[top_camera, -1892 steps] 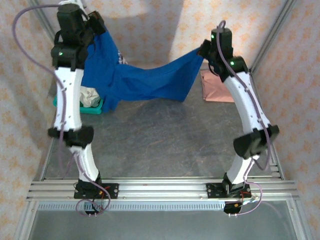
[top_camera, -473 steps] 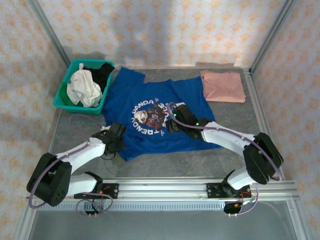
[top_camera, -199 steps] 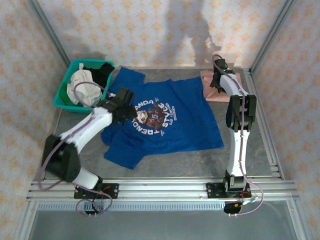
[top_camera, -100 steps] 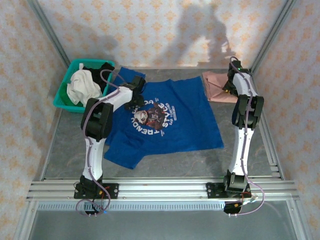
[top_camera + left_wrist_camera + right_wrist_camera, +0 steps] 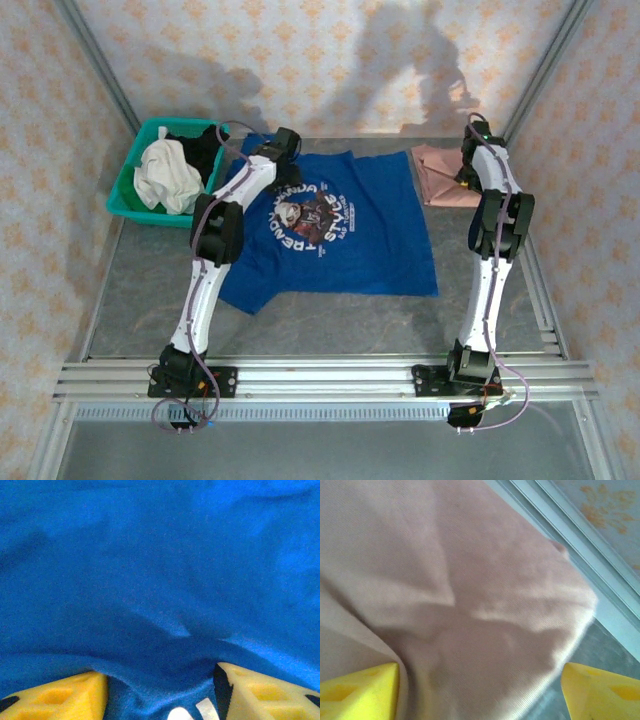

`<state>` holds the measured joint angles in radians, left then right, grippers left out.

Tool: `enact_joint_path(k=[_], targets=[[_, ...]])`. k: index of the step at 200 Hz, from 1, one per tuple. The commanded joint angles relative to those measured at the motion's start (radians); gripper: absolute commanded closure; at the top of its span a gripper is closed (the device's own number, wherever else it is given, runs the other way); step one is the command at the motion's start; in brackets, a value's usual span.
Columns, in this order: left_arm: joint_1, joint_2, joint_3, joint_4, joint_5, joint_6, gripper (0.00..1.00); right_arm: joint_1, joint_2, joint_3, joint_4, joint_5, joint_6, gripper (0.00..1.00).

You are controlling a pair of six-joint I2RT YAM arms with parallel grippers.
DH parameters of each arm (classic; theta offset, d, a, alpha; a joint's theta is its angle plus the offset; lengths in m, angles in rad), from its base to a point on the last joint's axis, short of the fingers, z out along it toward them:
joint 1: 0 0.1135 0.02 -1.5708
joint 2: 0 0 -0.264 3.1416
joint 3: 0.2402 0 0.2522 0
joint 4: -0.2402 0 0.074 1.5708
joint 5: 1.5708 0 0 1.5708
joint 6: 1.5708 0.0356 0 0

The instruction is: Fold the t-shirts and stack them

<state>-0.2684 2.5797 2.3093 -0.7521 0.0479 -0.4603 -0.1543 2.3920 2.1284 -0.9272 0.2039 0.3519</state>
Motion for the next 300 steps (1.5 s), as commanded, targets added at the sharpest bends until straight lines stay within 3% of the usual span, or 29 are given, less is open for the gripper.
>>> enact_joint_path(k=[1, 20, 35, 67, 94, 115, 149, 173, 199, 217, 252, 272, 300], targets=[[-0.02, 0.072, 0.026, -0.108, 0.085, 0.017, 0.41, -0.007, -0.206, -0.145, 0.088, -0.002, 0.013, 0.17], [-0.035, 0.058, 0.027, -0.096, 0.092, 0.019, 0.41, 0.015, -0.308, -0.332, 0.286, -0.166, -0.009, 0.17], [-0.037, 0.029, 0.02, -0.13, 0.084, 0.017, 0.41, 0.041, -0.291, -0.346, 0.337, -0.216, -0.031, 0.18], [-0.025, -0.219, -0.244, -0.067, 0.0, 0.018, 0.34, 0.08, -0.065, -0.053, 0.145, -0.181, -0.084, 0.21], [-0.006, -0.432, -0.453, -0.014, -0.03, 0.022, 0.25, 0.076, 0.115, 0.201, 0.006, -0.153, -0.085, 0.21], [-0.006, -0.588, -0.648, 0.035, -0.042, 0.018, 0.25, 0.053, 0.225, 0.372, -0.099, -0.101, -0.055, 0.21], [-0.026, -0.825, -1.042, 0.133, -0.063, -0.048, 0.25, -0.012, 0.254, 0.365, -0.082, -0.092, 0.022, 0.21], [-0.043, -0.937, -1.284, 0.174, -0.086, -0.129, 0.24, -0.031, 0.262, 0.371, -0.025, -0.16, 0.039, 0.22], [-0.099, -1.001, -1.435, 0.18, -0.138, -0.188, 0.24, -0.024, 0.262, 0.416, 0.006, -0.271, 0.038, 0.2], [-0.139, -1.015, -1.492, 0.182, -0.138, -0.232, 0.25, -0.003, 0.232, 0.441, -0.021, -0.263, 0.026, 0.17], [-0.216, -1.098, -1.553, 0.155, -0.158, -0.312, 0.27, 0.033, 0.063, 0.312, -0.048, -0.174, 0.007, 0.07], [-0.232, -1.182, -1.575, 0.112, -0.171, -0.341, 0.27, 0.049, -0.076, 0.131, 0.005, -0.16, -0.01, 0.0], [-0.255, -1.347, -1.62, 0.039, -0.189, -0.38, 0.25, 0.086, -0.292, -0.175, 0.116, -0.172, -0.04, 0.01]])
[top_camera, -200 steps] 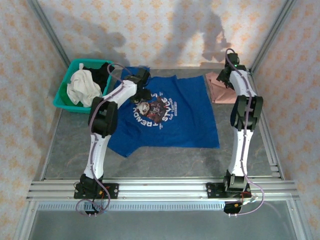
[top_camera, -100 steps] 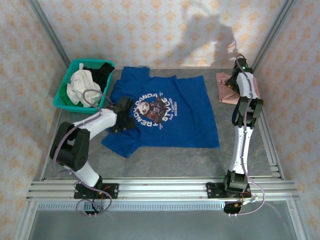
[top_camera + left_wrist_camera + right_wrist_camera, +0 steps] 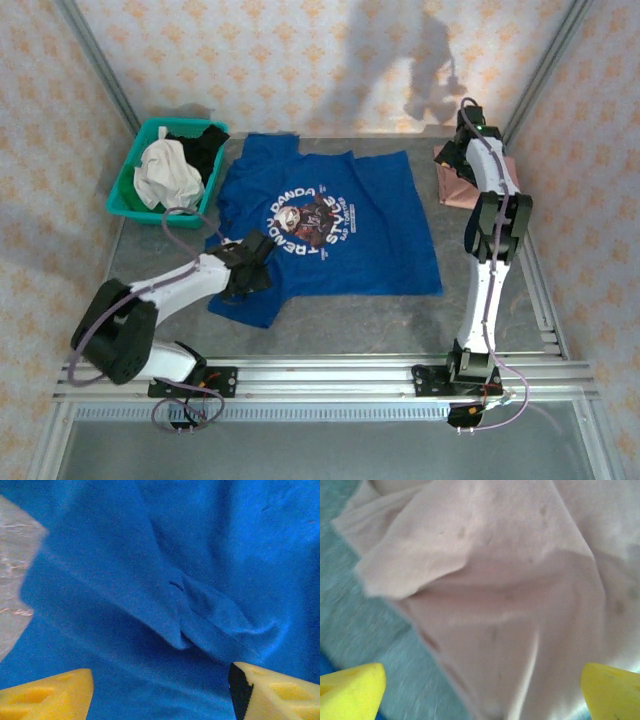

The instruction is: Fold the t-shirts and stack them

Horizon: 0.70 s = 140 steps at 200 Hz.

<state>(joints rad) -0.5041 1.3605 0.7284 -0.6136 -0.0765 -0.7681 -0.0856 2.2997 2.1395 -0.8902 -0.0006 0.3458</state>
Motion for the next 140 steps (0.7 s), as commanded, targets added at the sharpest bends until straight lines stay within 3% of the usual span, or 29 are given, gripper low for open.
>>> enact_joint_path(k=[1, 42, 76, 103, 140], targets=[[-0.02, -0.135, -0.042, -0.1, -0.065, -0.073, 0.25, 0.019, -0.206, -0.201, 0.082, 0.03, -0.034, 0.01], [-0.044, -0.336, -0.174, -0.175, -0.054, -0.156, 0.25, 0.099, -0.575, -0.731, 0.248, -0.018, -0.013, 0.01], [-0.044, -0.46, -0.234, -0.291, -0.121, -0.254, 0.28, 0.294, -0.879, -1.137, 0.343, 0.063, 0.085, 0.01], [-0.044, -0.532, -0.248, -0.365, -0.186, -0.318, 0.37, 0.434, -1.018, -1.338, 0.315, 0.154, 0.205, 0.01], [-0.044, -0.548, -0.273, -0.338, -0.193, -0.312, 0.4, 0.449, -1.155, -1.492, 0.266, 0.168, 0.301, 0.01]])
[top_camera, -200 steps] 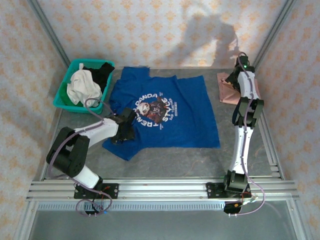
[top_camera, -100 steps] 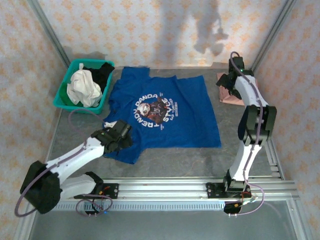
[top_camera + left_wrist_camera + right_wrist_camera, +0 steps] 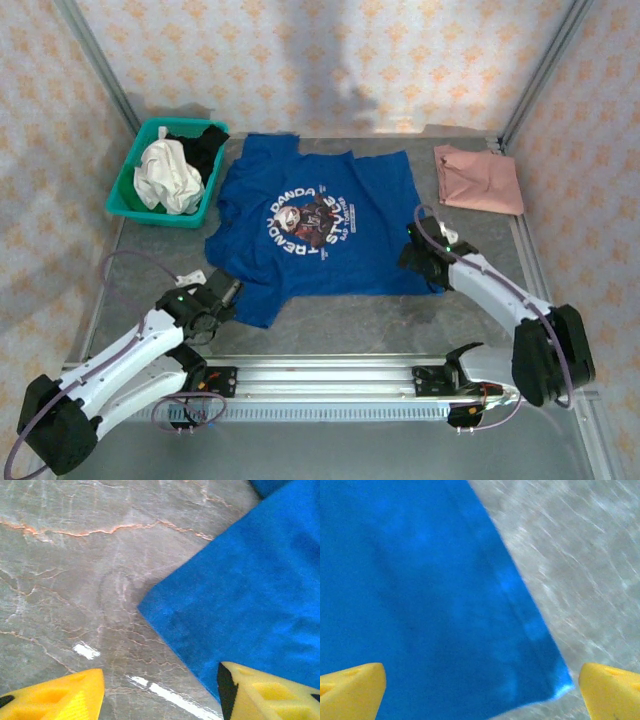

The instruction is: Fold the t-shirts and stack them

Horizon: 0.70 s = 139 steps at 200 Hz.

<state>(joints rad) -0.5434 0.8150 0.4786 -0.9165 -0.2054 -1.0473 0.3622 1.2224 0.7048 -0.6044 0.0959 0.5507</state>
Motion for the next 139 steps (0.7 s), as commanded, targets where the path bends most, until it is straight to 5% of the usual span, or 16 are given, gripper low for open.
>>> enact_joint_path(k=[1, 49, 113, 139], targets=[[-0.005, -0.002, -0.024, -0.032, -0.063, -0.032, 0.41, 0.001, -0.079, -0.059, -0.017, 0.07, 0.095, 0.01], [-0.004, 0.116, -0.057, 0.124, 0.014, -0.002, 0.56, 0.002, -0.045, -0.043, -0.017, 0.017, 0.063, 0.01], [-0.005, 0.161, -0.04, 0.148, -0.018, 0.018, 0.55, 0.002, 0.011, -0.031, 0.004, 0.028, 0.057, 0.01], [-0.001, 0.164, -0.034, 0.165, -0.067, 0.032, 0.45, 0.002, 0.015, -0.042, 0.015, 0.033, 0.059, 0.01]])
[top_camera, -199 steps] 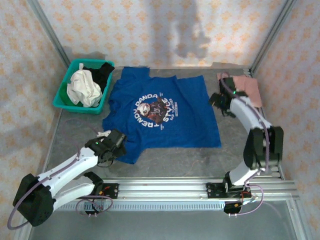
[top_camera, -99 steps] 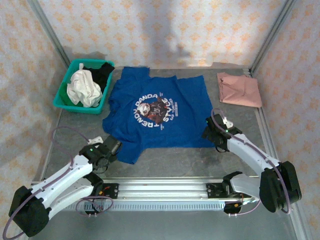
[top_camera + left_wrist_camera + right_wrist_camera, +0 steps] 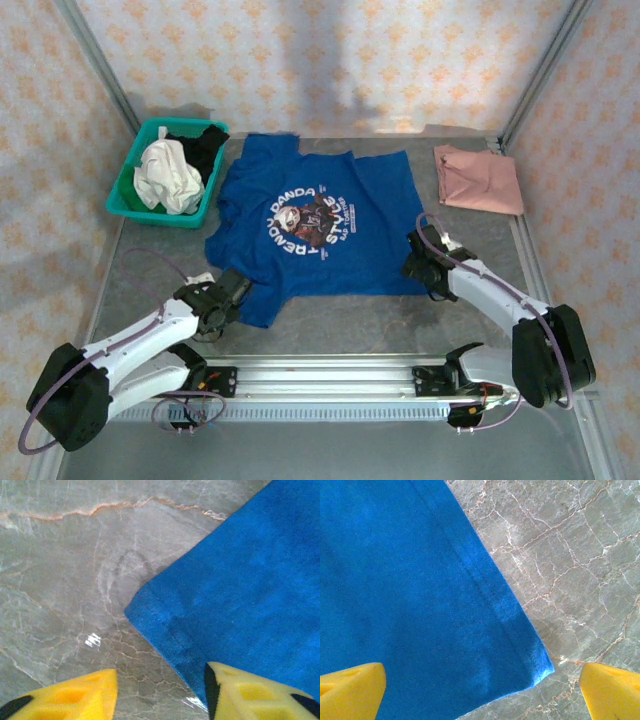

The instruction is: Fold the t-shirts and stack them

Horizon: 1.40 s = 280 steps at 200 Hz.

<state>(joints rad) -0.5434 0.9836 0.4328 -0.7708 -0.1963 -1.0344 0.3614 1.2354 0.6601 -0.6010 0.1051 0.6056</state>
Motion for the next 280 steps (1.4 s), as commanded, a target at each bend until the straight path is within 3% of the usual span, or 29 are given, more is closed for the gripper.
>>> enact_joint_path(k=[1, 62, 93, 125, 144, 181, 219, 241, 251, 280], targets=[[0.0, -0.004, 0.012, 0.022, -0.076, 0.02, 0.45, 0.002, 0.003, 0.003, 0.012, 0.024, 0.004, 0.01], [0.049, 0.115, 0.022, 0.105, -0.051, 0.071, 0.45, 0.003, 0.061, 0.0, -0.016, -0.057, -0.018, 0.01], [0.062, 0.222, 0.075, 0.148, -0.02, 0.115, 0.77, 0.003, 0.08, -0.002, 0.011, -0.099, -0.001, 0.01], [0.062, 0.2, 0.112, 0.112, -0.012, 0.144, 1.0, 0.003, 0.129, -0.012, 0.075, -0.174, 0.013, 0.02], [0.062, 0.114, 0.115, 0.07, -0.011, 0.145, 1.0, 0.003, 0.144, -0.025, 0.1, -0.163, 0.042, 0.05], [0.061, -0.084, 0.122, -0.029, 0.013, 0.169, 1.0, 0.003, 0.122, -0.025, 0.078, -0.095, 0.089, 0.25], [0.059, -0.2, 0.156, -0.103, 0.042, 0.182, 1.0, 0.003, 0.044, -0.014, 0.036, -0.058, 0.101, 0.69], [0.059, -0.243, 0.226, -0.168, 0.028, 0.196, 1.0, 0.003, -0.027, 0.019, -0.023, -0.054, 0.083, 0.86], [0.055, -0.26, 0.271, -0.194, 0.025, 0.203, 1.0, 0.002, -0.046, 0.042, -0.056, -0.073, 0.066, 1.0], [-0.016, -0.282, 0.392, -0.282, -0.019, 0.165, 1.0, 0.004, -0.13, 0.131, -0.163, -0.089, 0.032, 1.0]])
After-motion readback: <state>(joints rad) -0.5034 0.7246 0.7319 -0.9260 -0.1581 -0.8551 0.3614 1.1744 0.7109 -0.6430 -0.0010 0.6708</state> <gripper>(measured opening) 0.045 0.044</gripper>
